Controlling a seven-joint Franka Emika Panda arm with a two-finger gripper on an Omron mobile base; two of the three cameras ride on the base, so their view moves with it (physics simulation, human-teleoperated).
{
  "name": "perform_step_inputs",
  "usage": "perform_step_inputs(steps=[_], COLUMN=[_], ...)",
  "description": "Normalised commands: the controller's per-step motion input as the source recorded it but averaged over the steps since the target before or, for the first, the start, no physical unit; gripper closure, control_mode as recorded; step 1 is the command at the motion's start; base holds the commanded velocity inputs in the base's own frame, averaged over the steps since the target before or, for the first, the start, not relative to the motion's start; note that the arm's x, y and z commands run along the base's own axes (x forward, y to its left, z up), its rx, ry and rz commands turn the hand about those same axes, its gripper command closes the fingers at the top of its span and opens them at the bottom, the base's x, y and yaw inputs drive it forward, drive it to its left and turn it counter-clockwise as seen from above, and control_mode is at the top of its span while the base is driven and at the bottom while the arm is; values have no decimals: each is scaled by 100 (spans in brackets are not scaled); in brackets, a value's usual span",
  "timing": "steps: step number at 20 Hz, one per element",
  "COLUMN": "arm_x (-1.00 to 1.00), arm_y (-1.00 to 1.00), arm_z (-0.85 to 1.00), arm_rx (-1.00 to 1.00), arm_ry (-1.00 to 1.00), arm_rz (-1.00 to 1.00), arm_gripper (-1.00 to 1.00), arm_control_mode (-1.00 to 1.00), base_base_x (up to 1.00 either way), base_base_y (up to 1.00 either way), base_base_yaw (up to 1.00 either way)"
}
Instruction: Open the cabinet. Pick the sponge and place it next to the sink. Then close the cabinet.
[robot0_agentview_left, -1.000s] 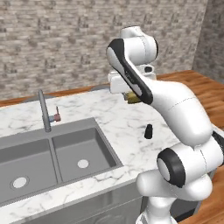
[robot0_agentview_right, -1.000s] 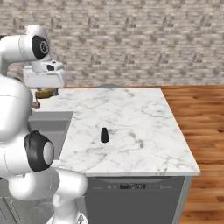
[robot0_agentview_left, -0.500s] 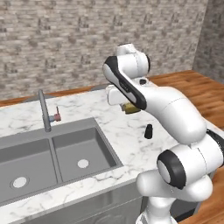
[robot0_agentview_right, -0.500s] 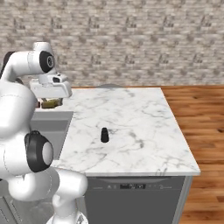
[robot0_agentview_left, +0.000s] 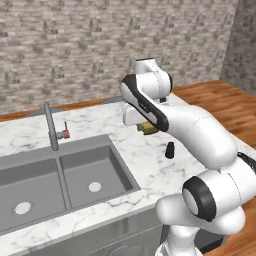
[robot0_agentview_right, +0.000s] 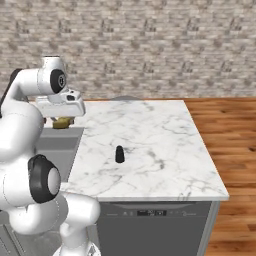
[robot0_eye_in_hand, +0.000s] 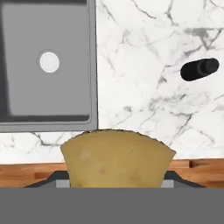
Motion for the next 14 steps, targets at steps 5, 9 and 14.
perform_step_inputs(steps=[5,9,14], arm_x=[22,40,36], arm_y=[5,2,0], arm_z=[0,0,0], arm_rx=[0,0,0], arm_ry=[-1,-6,-9], arm_rz=[19,18,16], arm_gripper=[100,100,100], arm_control_mode=[-100,-100,-100], base_base_x=[0,0,0], base_base_y=[0,0,0], base_base_yaw=[0,0,0])
